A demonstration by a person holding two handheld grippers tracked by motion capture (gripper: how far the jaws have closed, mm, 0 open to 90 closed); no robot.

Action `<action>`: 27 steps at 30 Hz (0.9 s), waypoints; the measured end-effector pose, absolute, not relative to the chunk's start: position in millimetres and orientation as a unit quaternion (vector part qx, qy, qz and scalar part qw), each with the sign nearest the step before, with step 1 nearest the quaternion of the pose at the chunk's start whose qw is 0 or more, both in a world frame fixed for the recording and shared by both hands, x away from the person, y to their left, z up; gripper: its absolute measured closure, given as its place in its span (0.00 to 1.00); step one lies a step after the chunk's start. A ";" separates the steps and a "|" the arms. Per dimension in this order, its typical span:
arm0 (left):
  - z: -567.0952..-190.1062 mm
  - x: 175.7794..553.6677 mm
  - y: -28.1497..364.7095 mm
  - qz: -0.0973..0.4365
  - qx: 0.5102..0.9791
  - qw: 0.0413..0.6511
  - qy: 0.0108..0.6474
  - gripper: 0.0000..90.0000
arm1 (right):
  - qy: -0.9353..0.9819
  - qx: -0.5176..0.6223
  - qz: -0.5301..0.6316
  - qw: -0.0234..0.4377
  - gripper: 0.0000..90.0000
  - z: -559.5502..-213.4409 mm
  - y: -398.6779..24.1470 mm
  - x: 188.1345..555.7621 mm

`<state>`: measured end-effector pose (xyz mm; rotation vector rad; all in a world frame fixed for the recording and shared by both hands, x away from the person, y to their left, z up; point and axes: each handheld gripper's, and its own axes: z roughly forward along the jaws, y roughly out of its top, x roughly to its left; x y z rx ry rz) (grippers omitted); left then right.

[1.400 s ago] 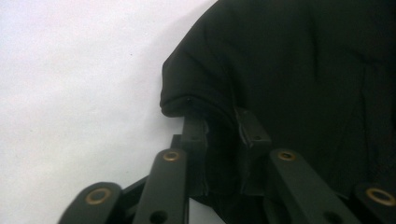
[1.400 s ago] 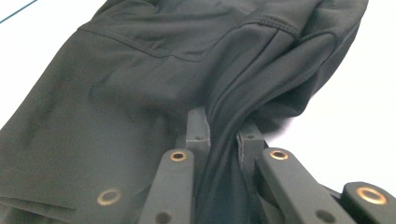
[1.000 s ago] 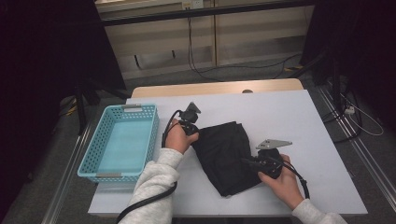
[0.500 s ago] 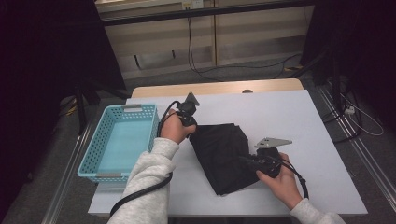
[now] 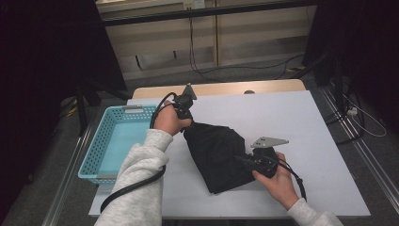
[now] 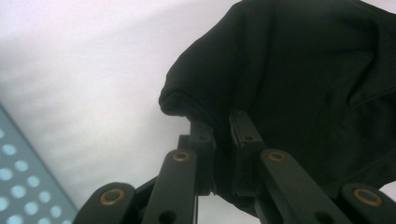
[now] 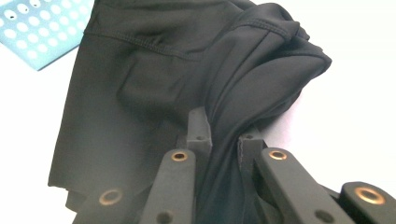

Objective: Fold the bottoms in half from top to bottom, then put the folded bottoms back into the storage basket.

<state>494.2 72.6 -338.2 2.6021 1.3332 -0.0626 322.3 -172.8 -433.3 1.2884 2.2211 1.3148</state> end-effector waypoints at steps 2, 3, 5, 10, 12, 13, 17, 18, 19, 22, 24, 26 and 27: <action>-334.5 495.4 73.9 -0.021 0.886 0.104 0.452 0.91 | 0.762 0.442 0.455 0.129 0.89 -432.0 -171.9 322.5; -332.5 495.9 74.5 -0.021 0.886 0.104 0.451 0.91 | 0.762 0.441 0.457 0.129 0.89 -431.2 -171.5 322.6; -328.3 496.6 75.1 -0.021 0.887 0.102 0.451 0.91 | 0.760 0.439 0.460 0.131 0.89 -429.6 -170.5 322.8; -319.4 497.6 76.0 -0.019 0.888 0.095 0.449 0.91 | 0.758 0.436 0.467 0.130 0.89 -425.4 -167.9 324.0; -315.8 497.8 76.7 -0.017 0.889 0.094 0.448 0.91 | 0.757 0.436 0.470 0.130 0.89 -424.2 -166.4 324.4; -314.2 497.8 77.0 -0.016 0.889 0.093 0.448 0.91 | 0.757 0.434 0.471 0.131 0.89 -424.0 -165.8 325.1; -307.7 498.5 80.3 -0.014 0.890 0.091 0.447 0.91 | 0.755 0.430 0.476 0.133 0.89 -422.5 -162.5 326.5; -306.6 498.6 81.3 -0.014 0.889 0.091 0.448 0.91 | 0.756 0.429 0.477 0.132 0.89 -421.8 -161.5 326.8; -305.3 498.6 82.4 -0.013 0.889 0.088 0.448 0.91 | 0.756 0.427 0.478 0.134 0.89 -421.2 -160.5 327.2; -300.6 499.1 86.9 -0.011 0.888 0.084 0.451 0.91 | 0.754 0.421 0.484 0.139 0.89 -419.1 -156.9 328.0; -296.5 499.5 90.7 -0.012 0.887 0.087 0.452 0.91 | 0.753 0.419 0.488 0.139 0.89 -417.4 -154.1 328.3; -293.3 499.5 94.5 -0.012 0.886 0.087 0.456 0.91 | 0.753 0.415 0.491 0.141 0.89 -415.4 -151.2 328.6; -291.5 499.5 96.1 -0.010 0.885 0.087 0.457 0.91 | 0.754 0.411 0.492 0.144 0.89 -414.6 -149.8 328.9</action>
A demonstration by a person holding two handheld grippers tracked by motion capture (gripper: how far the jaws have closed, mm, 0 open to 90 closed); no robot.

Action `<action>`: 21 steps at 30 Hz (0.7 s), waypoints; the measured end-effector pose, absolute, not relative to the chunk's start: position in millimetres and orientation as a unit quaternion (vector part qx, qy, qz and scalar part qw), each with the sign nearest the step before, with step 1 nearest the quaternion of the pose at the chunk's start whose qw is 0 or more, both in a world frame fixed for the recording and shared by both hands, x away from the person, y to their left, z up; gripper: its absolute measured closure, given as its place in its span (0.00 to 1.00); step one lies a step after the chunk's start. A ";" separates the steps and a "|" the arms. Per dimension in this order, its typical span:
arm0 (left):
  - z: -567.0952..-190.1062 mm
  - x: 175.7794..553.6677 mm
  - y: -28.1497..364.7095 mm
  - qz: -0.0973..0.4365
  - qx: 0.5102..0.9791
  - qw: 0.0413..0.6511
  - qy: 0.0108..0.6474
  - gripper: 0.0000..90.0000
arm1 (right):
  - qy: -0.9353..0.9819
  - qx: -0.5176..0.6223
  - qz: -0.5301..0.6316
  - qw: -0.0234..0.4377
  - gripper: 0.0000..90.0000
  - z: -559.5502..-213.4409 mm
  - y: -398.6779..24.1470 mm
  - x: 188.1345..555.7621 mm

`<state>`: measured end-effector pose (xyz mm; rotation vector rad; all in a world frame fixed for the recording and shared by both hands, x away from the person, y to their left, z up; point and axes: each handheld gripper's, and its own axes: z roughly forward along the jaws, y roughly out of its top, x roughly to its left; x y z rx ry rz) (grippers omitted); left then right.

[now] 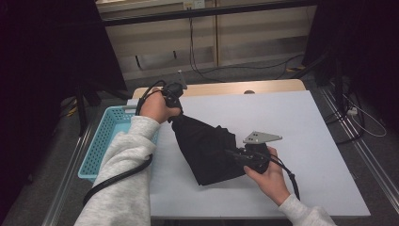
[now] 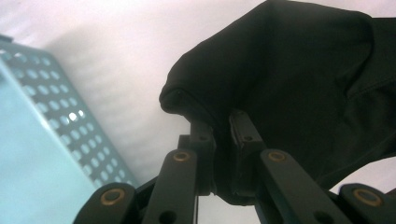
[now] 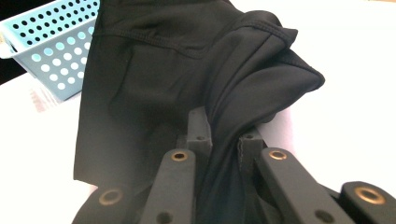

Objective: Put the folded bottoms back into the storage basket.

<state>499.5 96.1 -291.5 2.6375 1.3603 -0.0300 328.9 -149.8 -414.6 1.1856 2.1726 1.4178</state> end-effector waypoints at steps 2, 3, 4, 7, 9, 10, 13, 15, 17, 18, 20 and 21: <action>-287.2 499.0 99.4 -0.008 0.884 0.088 0.458 0.91 | 0.754 0.407 0.494 0.146 0.89 -412.6 -146.6 329.1; -285.6 499.1 100.7 -0.007 0.884 0.089 0.459 0.91 | 0.754 0.404 0.495 0.149 0.89 -411.4 -144.6 329.3; -283.6 499.0 102.2 -0.006 0.883 0.087 0.461 0.91 | 0.754 0.402 0.496 0.151 0.89 -410.9 -143.5 329.8; -277.7 499.8 106.9 -0.001 0.882 0.087 0.464 0.91 | 0.752 0.400 0.502 0.150 0.89 -408.6 -139.3 332.5; -274.4 500.4 109.3 0.001 0.881 0.087 0.466 0.91 | 0.750 0.398 0.506 0.151 0.89 -407.2 -136.7 334.4; -272.8 501.1 111.0 0.003 0.880 0.087 0.467 0.91 | 0.750 0.397 0.507 0.150 0.89 -406.3 -135.2 335.2; -268.7 503.1 115.6 0.002 0.878 0.087 0.470 0.91 | 0.749 0.394 0.512 0.150 0.89 -404.2 -130.9 337.1; -266.3 504.1 118.2 0.004 0.878 0.086 0.471 0.91 | 0.746 0.393 0.515 0.150 0.89 -402.8 -127.9 337.8; -263.1 504.1 120.6 0.008 0.877 0.086 0.472 0.91 | 0.746 0.390 0.518 0.150 0.89 -401.2 -124.9 339.1; -260.9 504.1 122.1 0.009 0.877 0.089 0.473 0.91 | 0.746 0.388 0.519 0.152 0.89 -400.3 -123.8 339.5; -257.7 504.1 124.9 0.008 0.875 0.092 0.475 0.91 | 0.746 0.386 0.521 0.153 0.89 -398.7 -121.9 340.5; -256.1 504.3 126.3 0.009 0.874 0.093 0.477 0.91 | 0.745 0.385 0.523 0.154 0.89 -398.0 -121.2 340.9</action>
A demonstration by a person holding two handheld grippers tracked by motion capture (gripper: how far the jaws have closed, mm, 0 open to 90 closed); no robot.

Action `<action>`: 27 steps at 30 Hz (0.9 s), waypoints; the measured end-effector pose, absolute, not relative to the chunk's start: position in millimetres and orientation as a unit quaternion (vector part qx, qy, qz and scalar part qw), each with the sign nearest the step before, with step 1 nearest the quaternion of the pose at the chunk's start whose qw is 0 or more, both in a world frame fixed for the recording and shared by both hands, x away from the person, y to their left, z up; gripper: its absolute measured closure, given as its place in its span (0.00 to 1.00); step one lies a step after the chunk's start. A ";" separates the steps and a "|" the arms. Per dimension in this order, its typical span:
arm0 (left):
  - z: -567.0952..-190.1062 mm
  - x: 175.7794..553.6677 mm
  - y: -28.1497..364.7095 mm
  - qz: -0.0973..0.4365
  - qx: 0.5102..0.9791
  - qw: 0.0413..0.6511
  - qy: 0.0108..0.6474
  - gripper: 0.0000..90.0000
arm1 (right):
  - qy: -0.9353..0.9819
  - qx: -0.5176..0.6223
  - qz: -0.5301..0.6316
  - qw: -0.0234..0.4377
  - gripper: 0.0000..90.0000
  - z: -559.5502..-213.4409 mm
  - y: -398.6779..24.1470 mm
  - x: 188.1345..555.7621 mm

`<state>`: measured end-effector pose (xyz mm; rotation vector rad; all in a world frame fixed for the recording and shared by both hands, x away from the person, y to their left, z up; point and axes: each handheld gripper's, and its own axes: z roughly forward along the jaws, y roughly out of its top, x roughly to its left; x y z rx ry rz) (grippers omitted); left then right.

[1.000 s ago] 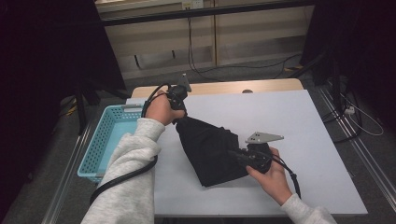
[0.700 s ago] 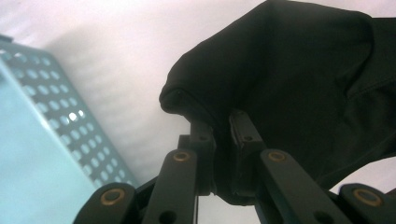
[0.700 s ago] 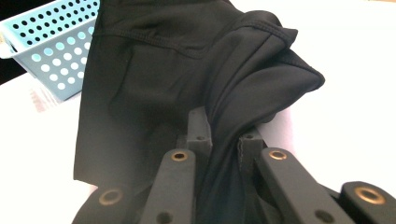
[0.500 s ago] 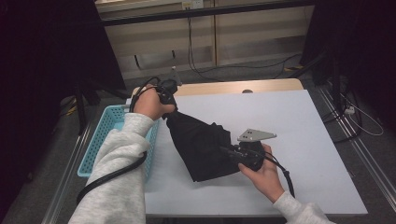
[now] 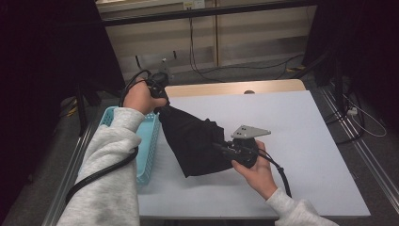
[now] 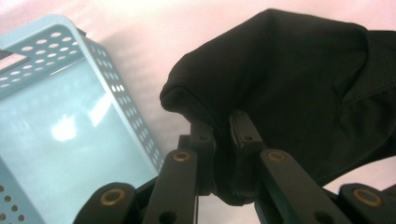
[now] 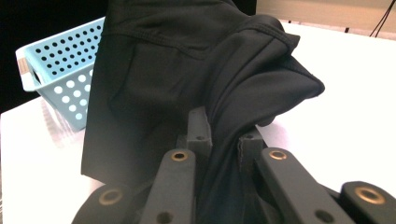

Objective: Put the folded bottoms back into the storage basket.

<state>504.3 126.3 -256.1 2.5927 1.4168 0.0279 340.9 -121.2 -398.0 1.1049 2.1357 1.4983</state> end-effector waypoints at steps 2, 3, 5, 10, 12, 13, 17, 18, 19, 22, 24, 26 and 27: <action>-253.6 505.2 129.3 0.010 0.874 0.093 0.478 0.91 | 0.745 0.383 0.524 0.153 0.89 -396.8 -119.9 342.1; -252.4 505.4 130.5 0.010 0.872 0.093 0.480 0.91 | 0.743 0.384 0.526 0.153 0.89 -396.4 -118.9 342.6; -249.8 506.0 132.5 0.014 0.872 0.093 0.481 0.91 | 0.744 0.381 0.527 0.153 0.89 -395.4 -116.1 343.3; -242.2 507.3 137.0 0.018 0.871 0.088 0.483 0.91 | 0.745 0.372 0.532 0.156 0.89 -392.8 -107.6 344.6; -237.9 507.6 139.0 0.021 0.870 0.085 0.485 0.91 | 0.745 0.368 0.535 0.153 0.89 -391.6 -105.5 345.3; -235.6 507.9 140.2 0.022 0.870 0.087 0.486 0.91 | 0.744 0.367 0.537 0.154 0.89 -390.8 -104.7 345.6; -228.8 509.1 144.1 0.025 0.869 0.082 0.487 0.91 | 0.742 0.362 0.543 0.154 0.89 -385.8 -101.2 347.4; -227.5 509.5 144.9 0.026 0.869 0.081 0.488 0.91 | 0.743 0.360 0.542 0.155 0.89 -384.2 -100.1 347.7; -225.9 509.9 146.1 0.029 0.868 0.083 0.488 0.91 | 0.743 0.359 0.543 0.155 0.89 -382.7 -98.7 348.2; -219.0 510.5 150.2 0.032 0.867 0.084 0.491 0.91 | 0.742 0.354 0.547 0.159 0.89 -378.4 -94.7 349.6; -213.9 510.6 153.8 0.032 0.865 0.089 0.492 0.91 | 0.741 0.351 0.549 0.160 0.89 -376.0 -91.8 351.2; -210.7 510.6 156.8 0.034 0.863 0.088 0.496 0.91 | 0.742 0.351 0.549 0.157 0.89 -373.7 -88.8 353.0; -208.9 510.7 158.5 0.035 0.863 0.090 0.497 0.91 | 0.741 0.349 0.551 0.158 0.89 -372.7 -87.4 353.7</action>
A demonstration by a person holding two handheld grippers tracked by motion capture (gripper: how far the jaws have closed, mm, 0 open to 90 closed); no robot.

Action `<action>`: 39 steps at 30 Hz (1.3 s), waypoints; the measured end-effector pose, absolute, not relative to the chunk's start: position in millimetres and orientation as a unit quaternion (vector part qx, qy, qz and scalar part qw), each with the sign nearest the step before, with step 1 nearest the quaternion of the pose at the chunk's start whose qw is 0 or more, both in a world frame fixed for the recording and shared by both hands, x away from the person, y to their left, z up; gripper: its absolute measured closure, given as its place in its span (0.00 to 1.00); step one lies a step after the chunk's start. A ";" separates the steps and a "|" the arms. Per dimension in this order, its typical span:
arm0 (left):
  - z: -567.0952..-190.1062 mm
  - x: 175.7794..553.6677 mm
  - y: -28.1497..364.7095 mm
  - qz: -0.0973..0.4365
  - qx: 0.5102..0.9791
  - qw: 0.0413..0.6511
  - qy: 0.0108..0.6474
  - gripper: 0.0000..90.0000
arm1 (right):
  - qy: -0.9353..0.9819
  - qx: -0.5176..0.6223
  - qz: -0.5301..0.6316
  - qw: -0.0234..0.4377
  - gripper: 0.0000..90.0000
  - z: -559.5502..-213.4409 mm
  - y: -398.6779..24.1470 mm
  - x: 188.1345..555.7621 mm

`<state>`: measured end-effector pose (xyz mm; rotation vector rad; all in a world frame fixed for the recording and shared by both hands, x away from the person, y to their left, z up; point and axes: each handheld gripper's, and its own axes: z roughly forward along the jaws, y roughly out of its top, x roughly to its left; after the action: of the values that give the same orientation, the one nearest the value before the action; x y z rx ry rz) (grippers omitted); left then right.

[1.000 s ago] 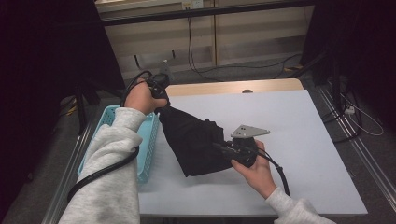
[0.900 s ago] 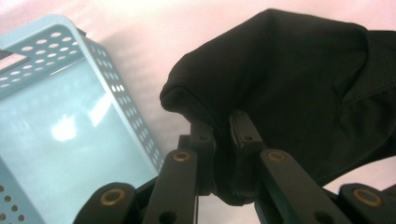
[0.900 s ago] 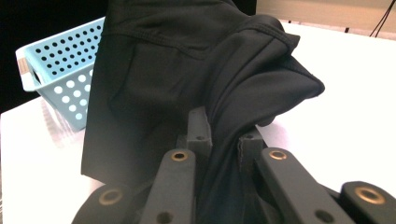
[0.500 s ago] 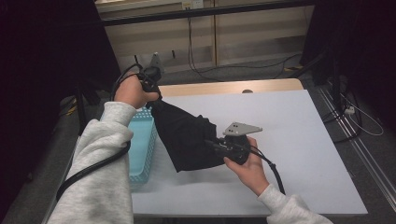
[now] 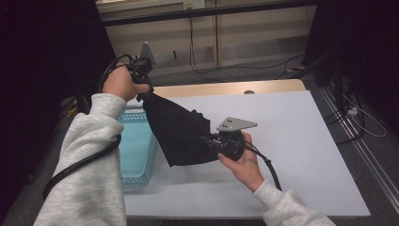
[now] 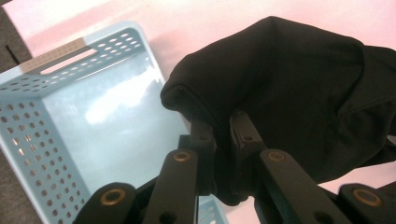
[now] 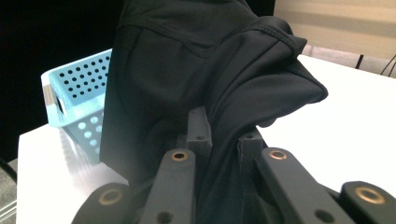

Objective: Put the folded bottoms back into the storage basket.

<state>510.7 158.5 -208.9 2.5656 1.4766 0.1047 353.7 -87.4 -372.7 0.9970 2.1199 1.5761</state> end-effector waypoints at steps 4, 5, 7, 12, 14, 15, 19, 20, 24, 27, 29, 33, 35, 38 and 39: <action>-202.2 510.7 165.9 0.039 0.860 0.090 0.501 0.91 | 0.742 0.342 0.555 0.157 0.89 -368.0 -80.7 355.9; -200.6 510.6 167.5 0.039 0.859 0.090 0.502 0.91 | 0.742 0.340 0.555 0.157 0.89 -366.8 -78.9 356.4; -197.6 510.6 170.7 0.041 0.859 0.087 0.504 0.91 | 0.742 0.338 0.557 0.155 0.89 -364.5 -75.4 357.3; -190.4 511.5 180.4 0.046 0.854 0.089 0.511 0.91 | 0.743 0.332 0.562 0.149 0.89 -360.1 -65.3 360.1; -187.1 512.1 184.4 0.046 0.853 0.091 0.511 0.91 | 0.743 0.329 0.565 0.147 0.89 -358.6 -60.4 361.0; -185.6 512.1 186.1 0.048 0.852 0.093 0.513 0.91 | 0.743 0.328 0.565 0.146 0.89 -358.2 -58.8 361.1; -180.3 512.1 191.6 0.052 0.850 0.091 0.516 0.91 | 0.743 0.322 0.569 0.143 0.89 -356.5 -50.6 362.0; -179.7 512.1 193.0 0.053 0.849 0.092 0.517 0.91 | 0.742 0.321 0.570 0.144 0.89 -355.8 -48.7 362.2; -177.4 511.9 200.0 0.054 0.846 0.091 0.523 0.91 | 0.744 0.315 0.570 0.146 0.89 -353.6 -41.8 363.3; -176.8 511.3 205.1 0.056 0.843 0.094 0.526 0.91 | 0.743 0.314 0.572 0.147 0.89 -353.1 -38.6 363.8; -176.9 510.9 207.6 0.056 0.843 0.093 0.527 0.91 | 0.743 0.314 0.573 0.145 0.89 -353.2 -36.1 364.6; -175.9 509.9 213.0 0.056 0.839 0.092 0.533 0.91 | 0.745 0.312 0.573 0.141 0.89 -354.1 -30.5 365.3; -174.3 509.1 215.3 0.058 0.838 0.093 0.534 0.91 | 0.745 0.310 0.574 0.139 0.89 -353.8 -28.0 365.4; -172.3 508.4 218.4 0.061 0.836 0.094 0.537 0.91 | 0.745 0.307 0.576 0.139 0.89 -352.4 -24.4 365.4; -172.1 508.1 219.0 0.061 0.836 0.092 0.537 0.91 | 0.745 0.306 0.577 0.137 0.89 -351.9 -23.1 365.5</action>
<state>508.1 219.0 -172.1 2.4835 1.5958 0.1807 365.5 -23.1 -351.9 0.8868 2.1547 1.6687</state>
